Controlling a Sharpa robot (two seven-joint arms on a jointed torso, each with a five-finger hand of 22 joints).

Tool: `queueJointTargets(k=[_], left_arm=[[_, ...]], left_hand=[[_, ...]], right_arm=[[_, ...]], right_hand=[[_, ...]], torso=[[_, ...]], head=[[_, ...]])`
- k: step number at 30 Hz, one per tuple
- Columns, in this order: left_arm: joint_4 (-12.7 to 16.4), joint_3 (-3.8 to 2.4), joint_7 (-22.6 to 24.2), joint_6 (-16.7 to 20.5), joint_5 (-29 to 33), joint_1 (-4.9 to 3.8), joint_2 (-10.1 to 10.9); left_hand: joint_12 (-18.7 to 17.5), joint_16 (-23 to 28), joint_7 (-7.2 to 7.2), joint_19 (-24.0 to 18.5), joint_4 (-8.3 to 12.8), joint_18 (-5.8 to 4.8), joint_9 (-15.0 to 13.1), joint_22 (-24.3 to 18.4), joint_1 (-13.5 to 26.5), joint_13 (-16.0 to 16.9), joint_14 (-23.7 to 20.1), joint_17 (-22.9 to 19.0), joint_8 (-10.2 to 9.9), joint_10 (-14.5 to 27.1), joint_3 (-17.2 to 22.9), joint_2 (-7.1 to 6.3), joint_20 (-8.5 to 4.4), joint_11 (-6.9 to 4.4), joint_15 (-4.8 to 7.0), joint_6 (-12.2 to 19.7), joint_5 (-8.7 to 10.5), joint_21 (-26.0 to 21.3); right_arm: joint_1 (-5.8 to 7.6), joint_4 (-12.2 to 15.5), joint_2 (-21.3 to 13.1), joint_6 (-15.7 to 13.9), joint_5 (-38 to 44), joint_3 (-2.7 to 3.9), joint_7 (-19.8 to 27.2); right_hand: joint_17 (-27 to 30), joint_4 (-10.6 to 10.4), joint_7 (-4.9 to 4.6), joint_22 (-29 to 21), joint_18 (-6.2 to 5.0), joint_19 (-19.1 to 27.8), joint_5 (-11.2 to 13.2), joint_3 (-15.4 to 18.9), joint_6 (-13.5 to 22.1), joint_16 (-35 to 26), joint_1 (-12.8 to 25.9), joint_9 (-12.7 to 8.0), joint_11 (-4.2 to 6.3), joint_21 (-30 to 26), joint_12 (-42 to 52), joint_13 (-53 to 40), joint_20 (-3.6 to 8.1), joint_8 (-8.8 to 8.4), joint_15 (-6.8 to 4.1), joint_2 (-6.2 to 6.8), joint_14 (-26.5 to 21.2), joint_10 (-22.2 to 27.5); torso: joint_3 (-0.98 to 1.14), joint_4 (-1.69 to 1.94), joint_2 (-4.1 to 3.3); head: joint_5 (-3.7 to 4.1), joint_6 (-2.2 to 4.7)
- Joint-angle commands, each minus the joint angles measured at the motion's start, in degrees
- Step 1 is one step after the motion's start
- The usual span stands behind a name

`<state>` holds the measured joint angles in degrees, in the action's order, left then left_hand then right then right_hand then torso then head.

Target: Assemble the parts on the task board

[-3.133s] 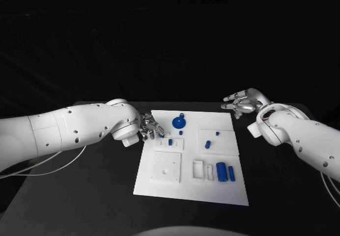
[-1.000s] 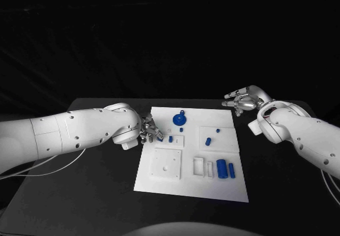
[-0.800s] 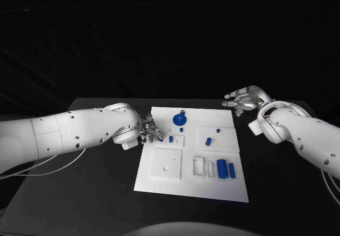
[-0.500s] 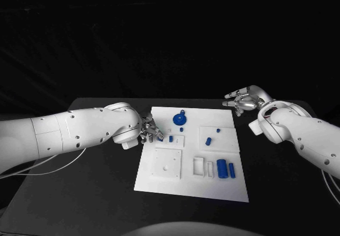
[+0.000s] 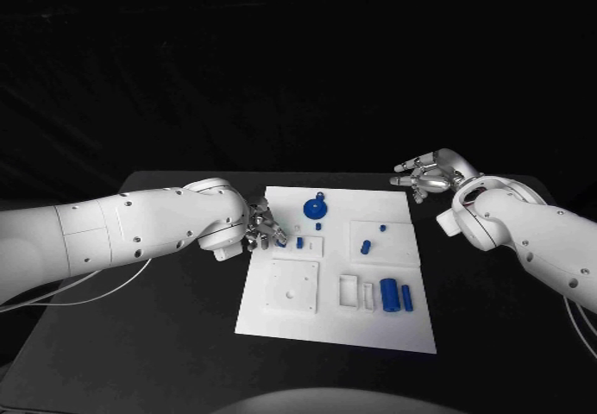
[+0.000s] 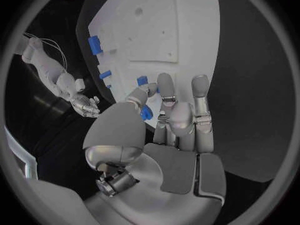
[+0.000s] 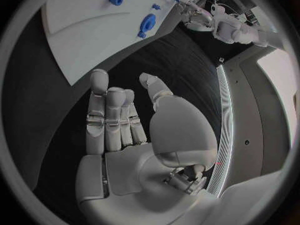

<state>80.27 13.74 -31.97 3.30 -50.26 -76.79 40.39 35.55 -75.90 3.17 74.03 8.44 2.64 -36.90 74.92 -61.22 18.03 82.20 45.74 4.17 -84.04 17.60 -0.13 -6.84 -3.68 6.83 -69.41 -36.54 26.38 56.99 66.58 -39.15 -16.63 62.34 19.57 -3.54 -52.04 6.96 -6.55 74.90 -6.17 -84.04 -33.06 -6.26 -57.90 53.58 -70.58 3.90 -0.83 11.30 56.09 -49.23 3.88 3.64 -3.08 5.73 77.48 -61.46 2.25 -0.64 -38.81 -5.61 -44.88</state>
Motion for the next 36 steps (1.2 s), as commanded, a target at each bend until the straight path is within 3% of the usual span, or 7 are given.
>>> queueJointTargets(k=[1, 36], left_arm=[[-0.16, 0.19, -0.53, -1.96, -0.28, 0.27, -0.28], [-1.15, 0.18, -0.68, -3.89, -2.49, 0.29, -2.37]], left_hand=[[0.29, -0.23, -5.13, -0.07, 3.06, 0.90, -11.57, 1.05, -0.42, 0.07, 0.15, 0.14, 0.17, -2.79, 3.04, 0.71, 0.40, -1.02, 0.31, -7.93, 0.35, 0.37], [1.24, -1.40, -5.26, -0.12, 3.33, 1.25, -12.63, 1.09, -0.60, 0.53, 0.30, 1.59, 0.24, -2.77, 2.94, 1.01, 0.82, -1.12, 0.18, -8.27, 0.53, 0.87]], right_arm=[[-0.04, 0.10, 0.02, 0.31, 0.27, 0.02, 0.52], [-0.07, 0.20, 0.05, 0.35, 0.20, 0.02, 0.61]], right_hand=[[0.07, 0.19, -0.05, 0.66, -0.93, -1.65, -0.29, 0.18, -0.18, -0.17, 0.38, -0.04, 0.32, -0.28, 0.02, 0.08, 0.46, -0.05, -0.22, -0.19, 0.01, 0.02], [0.07, 0.19, -0.05, 0.66, -0.93, -1.65, -0.29, 0.18, -0.18, -0.17, 0.38, -0.04, 0.32, -0.28, 0.02, 0.08, 0.46, -0.05, -0.22, -0.19, 0.01, 0.02]], torso=[[-0.01, 0.00, 0.00], [0.00, 0.04, -0.01]], head=[[-0.04, 0.00], [0.20, -0.33]])
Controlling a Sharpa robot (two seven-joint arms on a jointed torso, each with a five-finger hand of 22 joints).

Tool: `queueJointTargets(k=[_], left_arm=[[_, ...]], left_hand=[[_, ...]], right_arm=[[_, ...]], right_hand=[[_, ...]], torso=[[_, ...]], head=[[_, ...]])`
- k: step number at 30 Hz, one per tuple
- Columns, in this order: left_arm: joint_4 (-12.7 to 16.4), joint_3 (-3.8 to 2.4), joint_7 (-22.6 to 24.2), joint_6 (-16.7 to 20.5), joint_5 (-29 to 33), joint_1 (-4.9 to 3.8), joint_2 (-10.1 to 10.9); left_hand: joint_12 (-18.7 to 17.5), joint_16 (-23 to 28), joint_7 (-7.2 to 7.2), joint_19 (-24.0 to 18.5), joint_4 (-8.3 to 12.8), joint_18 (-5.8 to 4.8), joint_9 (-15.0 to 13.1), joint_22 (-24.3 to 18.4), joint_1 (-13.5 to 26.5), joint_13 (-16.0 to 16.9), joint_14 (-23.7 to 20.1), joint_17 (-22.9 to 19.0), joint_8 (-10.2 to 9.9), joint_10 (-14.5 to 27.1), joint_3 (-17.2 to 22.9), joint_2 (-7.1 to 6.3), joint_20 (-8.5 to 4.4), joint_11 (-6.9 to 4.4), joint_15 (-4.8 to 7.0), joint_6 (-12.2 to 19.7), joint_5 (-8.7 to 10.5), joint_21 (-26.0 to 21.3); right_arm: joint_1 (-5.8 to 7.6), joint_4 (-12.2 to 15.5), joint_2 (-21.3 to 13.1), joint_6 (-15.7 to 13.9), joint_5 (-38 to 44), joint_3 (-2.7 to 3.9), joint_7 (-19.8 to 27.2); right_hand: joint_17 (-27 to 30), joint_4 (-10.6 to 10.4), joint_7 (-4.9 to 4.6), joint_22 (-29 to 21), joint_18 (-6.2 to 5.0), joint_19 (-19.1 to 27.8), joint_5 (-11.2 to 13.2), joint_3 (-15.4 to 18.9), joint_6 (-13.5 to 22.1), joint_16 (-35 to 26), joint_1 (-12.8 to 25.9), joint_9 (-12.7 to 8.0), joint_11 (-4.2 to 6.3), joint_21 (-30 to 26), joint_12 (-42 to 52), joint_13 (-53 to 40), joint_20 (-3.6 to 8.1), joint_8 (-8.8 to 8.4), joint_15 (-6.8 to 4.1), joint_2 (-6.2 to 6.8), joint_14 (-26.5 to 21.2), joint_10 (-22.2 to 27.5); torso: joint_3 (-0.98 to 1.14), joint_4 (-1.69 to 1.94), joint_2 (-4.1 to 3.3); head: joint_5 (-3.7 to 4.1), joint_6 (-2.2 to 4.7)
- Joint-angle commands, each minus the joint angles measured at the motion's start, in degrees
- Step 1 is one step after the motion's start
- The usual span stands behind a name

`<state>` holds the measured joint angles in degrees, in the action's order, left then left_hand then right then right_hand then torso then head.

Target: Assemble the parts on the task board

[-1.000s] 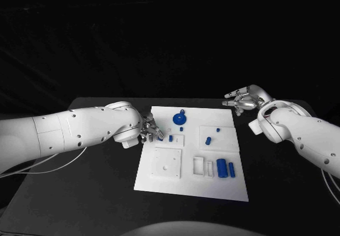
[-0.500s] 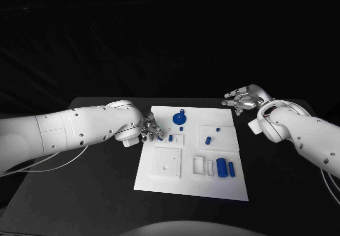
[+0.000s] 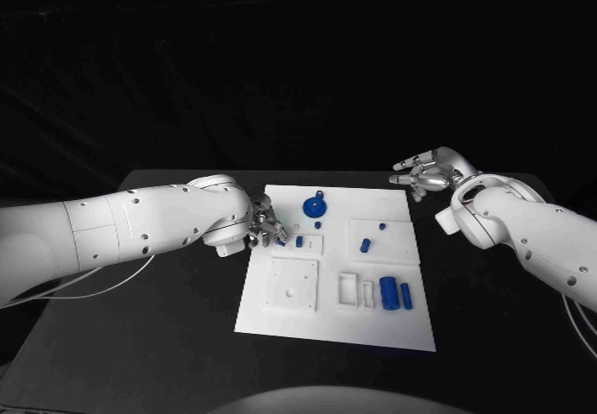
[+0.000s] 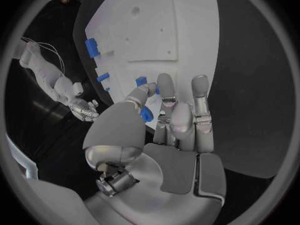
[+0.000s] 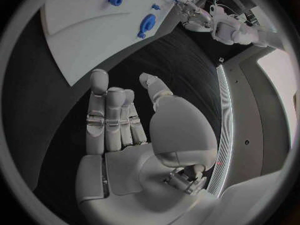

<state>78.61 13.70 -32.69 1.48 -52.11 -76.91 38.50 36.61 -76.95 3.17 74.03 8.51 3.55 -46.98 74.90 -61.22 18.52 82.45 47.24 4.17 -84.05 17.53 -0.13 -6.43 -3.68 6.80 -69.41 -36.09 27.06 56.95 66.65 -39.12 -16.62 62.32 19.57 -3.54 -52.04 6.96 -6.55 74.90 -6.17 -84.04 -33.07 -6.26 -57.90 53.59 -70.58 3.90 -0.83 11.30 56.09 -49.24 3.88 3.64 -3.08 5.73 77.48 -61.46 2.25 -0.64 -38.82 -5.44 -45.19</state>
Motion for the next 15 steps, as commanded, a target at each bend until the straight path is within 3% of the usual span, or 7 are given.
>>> queueJointTargets(k=[1, 15], left_arm=[[0.53, 0.22, 0.02, -2.08, -0.70, 0.41, -0.49], [1.01, 0.22, 0.18, -2.30, -2.08, 0.52, -0.21]], left_hand=[[0.33, -0.46, -5.30, -0.14, 3.22, 0.39, -2.70, 1.11, -0.60, 0.09, 0.06, 0.22, 0.27, -2.77, 2.96, 1.04, 0.47, -1.14, 0.21, -8.30, 0.25, 0.27], [1.91, -1.71, -5.62, -0.41, 2.74, 1.50, -6.30, 1.06, -0.59, -1.00, 0.12, 1.52, 0.58, -2.77, 2.68, 1.23, 1.58, -1.23, 0.09, -8.78, 0.71, 1.22]], right_arm=[[-0.04, 0.14, 0.02, 0.35, 0.22, 0.02, 0.61], [-0.05, 0.13, -0.03, 0.34, 0.22, 0.02, 0.63]], right_hand=[[0.06, 0.19, -0.05, 0.66, -0.94, -1.65, -0.29, 0.18, -0.18, -0.17, 0.38, -0.04, 0.32, -0.28, 0.02, 0.09, 0.46, -0.05, -0.22, -0.19, 0.01, 0.02], [0.07, 0.44, -0.04, 0.65, -0.92, -1.63, -0.41, 0.14, -0.24, -0.23, 0.57, -0.04, 0.33, -0.31, -0.01, 0.14, 0.46, -0.05, -0.22, -0.26, 0.00, 0.05]], torso=[[-0.01, 0.05, -0.01], [-0.02, 0.04, 0.01]], head=[[0.03, -0.04], [0.05, -0.05]])
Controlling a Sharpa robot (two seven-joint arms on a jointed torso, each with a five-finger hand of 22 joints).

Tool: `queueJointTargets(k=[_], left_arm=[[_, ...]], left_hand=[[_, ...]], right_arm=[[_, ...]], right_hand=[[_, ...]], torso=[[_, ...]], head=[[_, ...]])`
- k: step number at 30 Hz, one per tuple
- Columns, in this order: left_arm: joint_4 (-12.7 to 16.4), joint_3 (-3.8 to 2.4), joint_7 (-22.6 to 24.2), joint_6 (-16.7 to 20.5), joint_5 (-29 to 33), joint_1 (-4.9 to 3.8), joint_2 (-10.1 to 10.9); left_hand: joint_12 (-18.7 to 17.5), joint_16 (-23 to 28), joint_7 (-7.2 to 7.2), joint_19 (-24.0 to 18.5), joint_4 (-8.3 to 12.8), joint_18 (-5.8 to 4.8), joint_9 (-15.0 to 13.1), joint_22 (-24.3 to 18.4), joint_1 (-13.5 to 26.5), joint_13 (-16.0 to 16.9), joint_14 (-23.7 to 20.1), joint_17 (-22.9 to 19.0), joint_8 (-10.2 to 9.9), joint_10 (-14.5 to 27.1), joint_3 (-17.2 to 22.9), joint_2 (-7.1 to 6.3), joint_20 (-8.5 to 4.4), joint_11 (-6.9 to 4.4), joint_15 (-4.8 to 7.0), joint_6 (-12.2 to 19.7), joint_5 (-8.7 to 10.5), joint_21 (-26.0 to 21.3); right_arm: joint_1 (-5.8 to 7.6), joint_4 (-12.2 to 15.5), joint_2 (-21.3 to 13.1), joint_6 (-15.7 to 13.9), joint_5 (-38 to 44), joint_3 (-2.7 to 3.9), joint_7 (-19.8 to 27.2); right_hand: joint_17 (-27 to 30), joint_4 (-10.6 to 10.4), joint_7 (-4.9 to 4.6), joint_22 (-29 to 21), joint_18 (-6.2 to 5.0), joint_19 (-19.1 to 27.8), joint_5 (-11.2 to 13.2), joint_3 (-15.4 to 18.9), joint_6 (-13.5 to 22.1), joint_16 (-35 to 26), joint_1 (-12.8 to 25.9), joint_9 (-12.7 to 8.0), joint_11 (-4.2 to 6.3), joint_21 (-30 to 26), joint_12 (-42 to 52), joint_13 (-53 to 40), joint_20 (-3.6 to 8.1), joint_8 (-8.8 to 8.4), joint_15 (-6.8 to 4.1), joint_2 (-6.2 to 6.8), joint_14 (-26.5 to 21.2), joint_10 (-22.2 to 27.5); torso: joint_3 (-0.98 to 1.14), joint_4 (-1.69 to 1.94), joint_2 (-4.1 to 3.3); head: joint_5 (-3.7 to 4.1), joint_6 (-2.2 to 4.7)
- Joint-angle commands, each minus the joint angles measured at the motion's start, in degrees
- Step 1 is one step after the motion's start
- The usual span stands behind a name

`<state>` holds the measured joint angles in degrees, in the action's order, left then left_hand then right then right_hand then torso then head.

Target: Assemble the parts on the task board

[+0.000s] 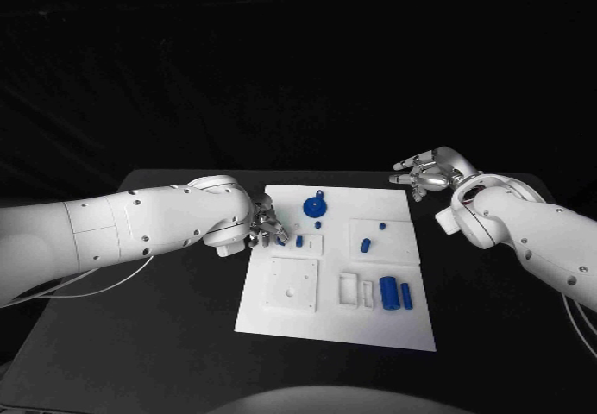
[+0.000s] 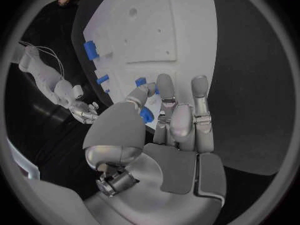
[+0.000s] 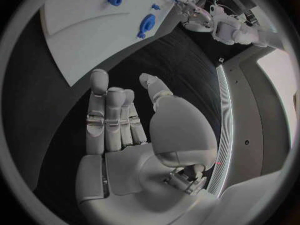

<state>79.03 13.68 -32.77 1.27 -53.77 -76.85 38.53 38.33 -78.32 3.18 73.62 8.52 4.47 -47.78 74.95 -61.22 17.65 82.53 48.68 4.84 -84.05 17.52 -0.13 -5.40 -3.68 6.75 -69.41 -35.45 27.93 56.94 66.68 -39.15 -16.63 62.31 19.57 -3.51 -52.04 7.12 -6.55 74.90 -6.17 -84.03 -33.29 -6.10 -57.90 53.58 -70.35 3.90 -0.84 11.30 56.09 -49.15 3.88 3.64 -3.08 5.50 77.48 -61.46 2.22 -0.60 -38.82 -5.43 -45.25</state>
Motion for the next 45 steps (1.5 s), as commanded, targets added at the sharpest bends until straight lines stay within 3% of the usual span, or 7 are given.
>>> queueJointTargets(k=[1, 23, 32, 45], left_arm=[[0.64, 0.24, 0.28, -2.09, -0.52, 0.48, -0.21], [0.97, 0.23, 1.00, -1.09, -1.10, 0.68, -0.13], [0.18, 0.23, 0.72, -2.68, -0.32, 0.69, -0.46], [-0.66, 0.23, 0.54, -3.80, 0.23, 0.80, -1.00]], left_hand=[[0.20, -0.36, -5.63, 0.00, 2.74, 0.58, -5.51, 1.03, -0.59, -0.15, 0.06, 0.10, -0.09, -2.78, 2.69, 1.24, 0.56, -1.23, 0.15, -8.79, 0.06, 0.36], [1.42, -0.82, -6.01, -0.13, 1.72, 1.39, -10.53, 0.97, 0.32, -1.91, 0.05, 0.33, 0.35, -2.77, 2.65, 2.14, 1.35, -1.37, 0.21, -8.95, 0.93, 0.99], [1.51, -0.55, -6.05, -0.22, 0.64, 1.45, -10.96, 0.91, -0.11, -2.61, 0.02, -0.16, 0.03, -2.77, 1.41, 2.48, 1.61, -1.33, 0.19, -8.93, 6.23, 0.64], [1.60, -0.46, -6.35, 0.01, -2.39, 1.64, -11.40, 0.92, -0.27, -3.11, 0.04, -0.19, -0.16, -2.77, -1.29, 0.87, 1.91, -1.41, 0.27, -9.39, 8.82, 0.08]], right_arm=[[-0.04, 0.10, 0.00, 0.34, 0.22, 0.02, 0.61], [-0.14, 0.04, 0.02, 0.39, 0.25, 0.02, 0.64], [-0.16, 0.01, 0.01, 0.41, 0.36, 0.02, 0.64], [-0.18, 0.01, 0.01, 0.40, 0.36, 0.02, 0.65]], right_hand=[[0.08, 0.28, -0.04, 0.65, -0.92, -1.63, -0.19, -0.02, -0.24, -0.22, 0.34, -0.04, 0.33, -0.31, -0.01, 0.05, 0.46, -0.05, -0.22, -0.03, 0.00, 0.05], [0.08, 0.28, -0.04, 0.65, -0.92, -1.63, -0.19, -0.02, -0.24, -0.22, 0.34, -0.04, 0.33, -0.31, -0.01, 0.05, 0.46, -0.05, -0.22, -0.03, 0.00, 0.05], [0.11, 0.37, -0.04, 0.66, -0.92, -1.65, -0.45, -0.16, -0.25, -0.26, 0.40, -0.04, 0.34, -0.31, -0.01, 0.06, 0.47, -0.05, -0.23, -0.01, 0.00, 0.03], [0.14, 0.39, -0.05, 0.66, -0.91, -1.63, -0.56, -0.21, -0.22, -0.29, 0.42, -0.05, 0.33, -0.32, -0.04, 0.08, 0.47, -0.05, -0.23, 0.01, -0.01, 0.06]], torso=[[0.01, 0.00, 0.01], [0.02, -0.02, 0.02], [0.05, -0.02, 0.01], [0.02, -0.04, 0.01]], head=[[0.06, -0.01], [0.14, -0.08], [0.15, -0.19], [0.23, -0.20]])
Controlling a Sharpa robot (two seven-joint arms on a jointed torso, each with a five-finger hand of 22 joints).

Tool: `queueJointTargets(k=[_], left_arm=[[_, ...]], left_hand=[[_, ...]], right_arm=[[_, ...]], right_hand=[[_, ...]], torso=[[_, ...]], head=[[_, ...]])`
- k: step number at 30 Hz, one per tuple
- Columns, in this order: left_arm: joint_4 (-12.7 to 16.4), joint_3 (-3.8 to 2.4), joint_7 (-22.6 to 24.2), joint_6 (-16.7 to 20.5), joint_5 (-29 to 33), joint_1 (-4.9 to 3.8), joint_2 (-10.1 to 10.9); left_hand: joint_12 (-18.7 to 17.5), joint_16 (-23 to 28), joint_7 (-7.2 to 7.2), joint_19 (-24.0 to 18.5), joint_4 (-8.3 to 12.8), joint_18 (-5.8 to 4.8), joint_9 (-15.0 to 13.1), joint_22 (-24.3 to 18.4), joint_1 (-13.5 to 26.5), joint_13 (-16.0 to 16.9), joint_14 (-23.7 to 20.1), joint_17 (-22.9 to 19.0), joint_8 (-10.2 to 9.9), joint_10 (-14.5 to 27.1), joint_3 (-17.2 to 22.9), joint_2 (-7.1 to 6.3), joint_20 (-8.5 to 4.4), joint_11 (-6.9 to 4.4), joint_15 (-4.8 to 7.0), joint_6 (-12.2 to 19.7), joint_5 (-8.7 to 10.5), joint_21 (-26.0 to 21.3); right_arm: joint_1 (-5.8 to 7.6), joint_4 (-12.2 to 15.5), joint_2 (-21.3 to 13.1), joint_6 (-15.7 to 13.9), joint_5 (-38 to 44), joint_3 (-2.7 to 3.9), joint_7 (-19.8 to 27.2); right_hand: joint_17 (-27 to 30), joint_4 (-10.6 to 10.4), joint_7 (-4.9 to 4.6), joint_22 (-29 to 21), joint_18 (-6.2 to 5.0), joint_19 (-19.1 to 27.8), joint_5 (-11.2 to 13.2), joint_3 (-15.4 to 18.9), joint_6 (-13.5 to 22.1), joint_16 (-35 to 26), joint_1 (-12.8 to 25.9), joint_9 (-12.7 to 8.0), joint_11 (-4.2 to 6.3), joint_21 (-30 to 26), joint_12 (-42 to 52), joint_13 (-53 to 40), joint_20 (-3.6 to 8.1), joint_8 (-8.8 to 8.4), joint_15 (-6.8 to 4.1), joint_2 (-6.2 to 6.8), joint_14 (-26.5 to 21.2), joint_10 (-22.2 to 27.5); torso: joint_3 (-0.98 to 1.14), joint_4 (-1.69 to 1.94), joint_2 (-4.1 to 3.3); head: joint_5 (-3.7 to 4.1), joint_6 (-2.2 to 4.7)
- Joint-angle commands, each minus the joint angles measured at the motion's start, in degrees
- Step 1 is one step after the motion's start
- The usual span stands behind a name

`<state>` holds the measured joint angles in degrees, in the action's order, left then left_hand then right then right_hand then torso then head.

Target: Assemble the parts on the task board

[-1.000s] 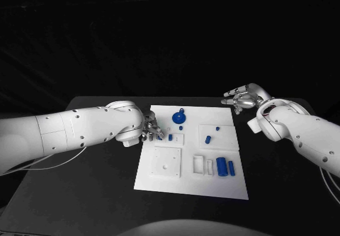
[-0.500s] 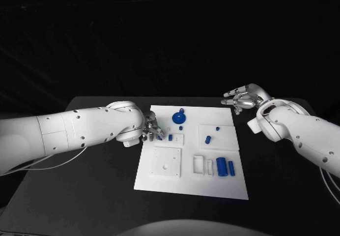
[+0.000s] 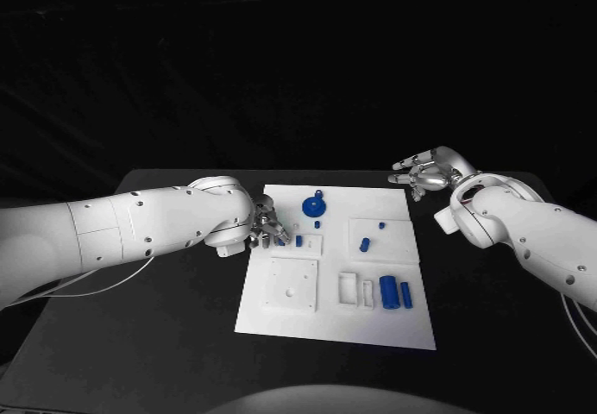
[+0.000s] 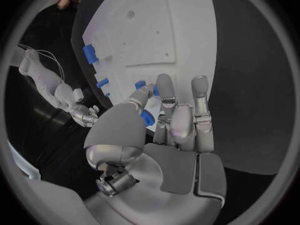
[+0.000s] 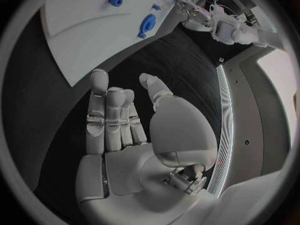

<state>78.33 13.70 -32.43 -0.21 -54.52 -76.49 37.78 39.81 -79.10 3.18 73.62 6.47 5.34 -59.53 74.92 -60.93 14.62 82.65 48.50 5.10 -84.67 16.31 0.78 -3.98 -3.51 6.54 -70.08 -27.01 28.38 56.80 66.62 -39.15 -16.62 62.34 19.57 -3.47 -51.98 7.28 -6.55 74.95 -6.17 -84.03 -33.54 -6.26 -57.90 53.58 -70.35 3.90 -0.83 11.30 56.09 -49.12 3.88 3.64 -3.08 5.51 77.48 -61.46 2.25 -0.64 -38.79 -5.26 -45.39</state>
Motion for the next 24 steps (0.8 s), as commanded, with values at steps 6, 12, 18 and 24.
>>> queueJointTargets(k=[6, 12, 18, 24], left_arm=[[-0.21, 0.21, 0.09, -2.24, 0.97, 0.49, -0.32], [-0.47, 0.21, -0.21, -1.49, 0.54, 0.51, -0.32], [-0.60, 0.21, -0.33, -1.32, 0.16, 0.52, -0.16], [-0.48, 0.19, 0.12, -1.14, -0.01, 0.55, 0.23]], left_hand=[[0.15, 0.39, -6.47, 0.14, -2.05, 0.72, 0.31, 0.94, -0.46, -0.19, -0.12, -0.15, -0.48, -2.14, -1.37, -0.78, 0.46, -1.61, 0.54, -8.81, 3.42, -0.60], [0.15, 0.52, -6.64, 0.22, -5.28, 0.54, 0.20, 0.95, 0.21, -0.28, -0.16, -0.41, -0.45, -2.14, -3.92, -1.62, 0.32, -1.62, 0.60, -9.07, 7.48, -0.82], [0.20, 0.56, -6.69, 0.33, -7.33, 0.35, 0.08, 0.96, -0.37, -0.37, -0.15, -0.54, -0.52, -2.14, -4.61, -2.54, 0.12, -1.67, 0.69, -9.21, 8.58, -1.08], [0.14, 0.66, -6.75, 0.38, -10.99, 0.19, 0.26, 0.97, -1.03, -0.51, -0.21, -0.74, -0.54, -2.14, -4.35, -6.37, -0.03, -1.70, 0.73, -9.66, 11.12, -1.19]], right_arm=[[-0.06, 0.07, -0.01, 0.35, 0.33, 0.02, 0.57], [-0.08, 0.08, -0.03, 0.27, 0.32, 0.02, 0.55], [-0.10, 0.06, -0.05, 0.21, 0.32, 0.02, 0.53], [-0.13, 0.02, -0.04, 0.19, 0.32, 0.02, 0.55]], right_hand=[[0.08, 0.23, -0.04, 0.61, -0.91, -1.63, -0.31, -0.05, -0.22, -0.29, 0.43, -0.05, 0.33, -0.32, -0.04, 0.05, 0.47, -0.05, -0.23, 0.00, -0.01, 0.06], [0.08, 0.51, -0.08, 0.63, -0.92, -1.64, -0.16, -0.39, -0.15, -0.29, 0.11, -0.05, 0.33, -0.31, -0.05, 0.06, 0.48, -0.05, -0.24, -0.05, -0.01, 0.06], [0.08, 0.47, -0.09, 0.63, -0.92, -1.62, -0.27, -0.39, -0.08, -0.29, 0.44, -0.05, 0.31, -0.31, -0.05, 0.06, 0.47, -0.05, -0.22, 0.06, -0.01, 0.04], [0.08, 0.47, -0.09, 0.63, -0.92, -1.62, -0.27, -0.39, -0.08, -0.29, 0.44, -0.05, 0.31, -0.31, -0.05, 0.06, 0.47, -0.05, -0.22, 0.06, -0.01, 0.04]], torso=[[0.00, 0.03, -0.02], [-0.02, 0.03, -0.02], [-0.03, 0.04, -0.03], [-0.07, 0.03, -0.02]], head=[[0.15, -0.09], [0.19, -0.04], [0.24, 0.00], [0.33, 0.12]])
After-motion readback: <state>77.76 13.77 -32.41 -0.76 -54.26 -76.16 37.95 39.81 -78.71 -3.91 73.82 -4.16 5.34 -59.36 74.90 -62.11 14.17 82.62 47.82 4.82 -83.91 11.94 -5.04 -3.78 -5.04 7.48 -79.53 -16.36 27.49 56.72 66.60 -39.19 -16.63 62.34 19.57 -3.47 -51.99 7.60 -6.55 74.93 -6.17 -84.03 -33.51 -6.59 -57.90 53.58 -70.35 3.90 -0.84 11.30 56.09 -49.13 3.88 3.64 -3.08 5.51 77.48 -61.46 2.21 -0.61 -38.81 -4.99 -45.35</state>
